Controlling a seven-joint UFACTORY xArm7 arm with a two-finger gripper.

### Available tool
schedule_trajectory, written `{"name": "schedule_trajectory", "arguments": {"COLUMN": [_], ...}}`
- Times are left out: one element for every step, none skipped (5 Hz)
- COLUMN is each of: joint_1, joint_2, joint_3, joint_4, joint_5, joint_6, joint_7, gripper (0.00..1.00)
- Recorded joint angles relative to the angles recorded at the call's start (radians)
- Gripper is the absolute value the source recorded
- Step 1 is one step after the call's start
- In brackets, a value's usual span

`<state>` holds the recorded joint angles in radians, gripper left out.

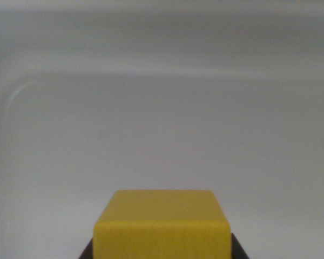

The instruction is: Pick yellow cube

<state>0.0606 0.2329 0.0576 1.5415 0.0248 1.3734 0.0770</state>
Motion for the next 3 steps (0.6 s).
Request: {"name": "schedule_trajectory", "arguments": {"joint_1": [0.0000, -0.0003, -0.0003], "joint_2": [0.000, -0.012, -0.012], "joint_3": [0.000, 0.000, 0.000], "joint_4": [0.000, 0.028, 0.028], "joint_5": [0.0000, 0.0003, 0.0003], "joint_6": [0.000, 0.040, 0.040], "joint_7": [0.000, 0.001, 0.001], "gripper": [1.00, 1.00, 1.00]}}
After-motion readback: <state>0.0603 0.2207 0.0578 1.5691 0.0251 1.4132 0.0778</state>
